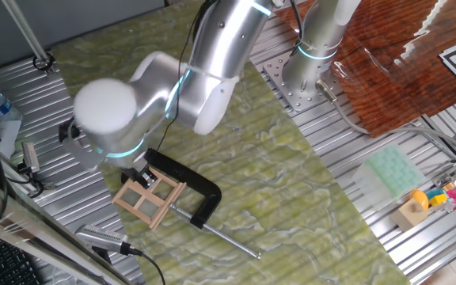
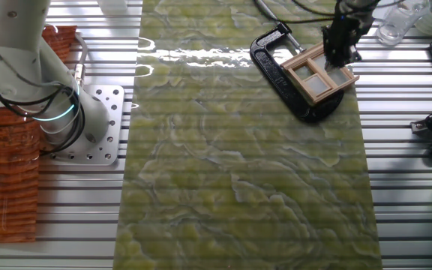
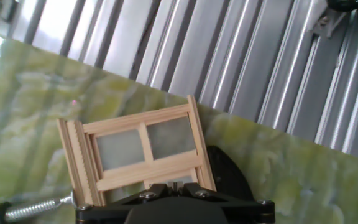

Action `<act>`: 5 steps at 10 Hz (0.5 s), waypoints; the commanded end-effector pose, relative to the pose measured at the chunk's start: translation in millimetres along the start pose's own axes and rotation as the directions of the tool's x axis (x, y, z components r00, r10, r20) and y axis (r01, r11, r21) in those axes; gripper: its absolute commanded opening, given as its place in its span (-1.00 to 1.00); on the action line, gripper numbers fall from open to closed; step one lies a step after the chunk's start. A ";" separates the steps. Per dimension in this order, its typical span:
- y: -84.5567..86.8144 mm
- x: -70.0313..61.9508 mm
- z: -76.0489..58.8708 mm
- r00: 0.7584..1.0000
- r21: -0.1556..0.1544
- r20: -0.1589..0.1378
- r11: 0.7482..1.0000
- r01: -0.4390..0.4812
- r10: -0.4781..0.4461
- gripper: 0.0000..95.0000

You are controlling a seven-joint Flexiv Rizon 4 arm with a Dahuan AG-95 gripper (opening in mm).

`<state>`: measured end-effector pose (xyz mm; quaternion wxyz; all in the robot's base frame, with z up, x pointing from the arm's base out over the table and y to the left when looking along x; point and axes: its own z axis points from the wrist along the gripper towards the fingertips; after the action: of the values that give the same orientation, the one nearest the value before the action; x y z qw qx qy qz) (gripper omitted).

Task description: Open a sliding window

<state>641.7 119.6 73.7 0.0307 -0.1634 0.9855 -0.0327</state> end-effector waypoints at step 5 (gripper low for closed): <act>4.3 -23.1 16.1 0.997 -0.053 0.059 0.997 0.057 -0.054 -1.00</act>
<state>664.6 131.1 57.2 0.0672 -0.2050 0.9763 0.0141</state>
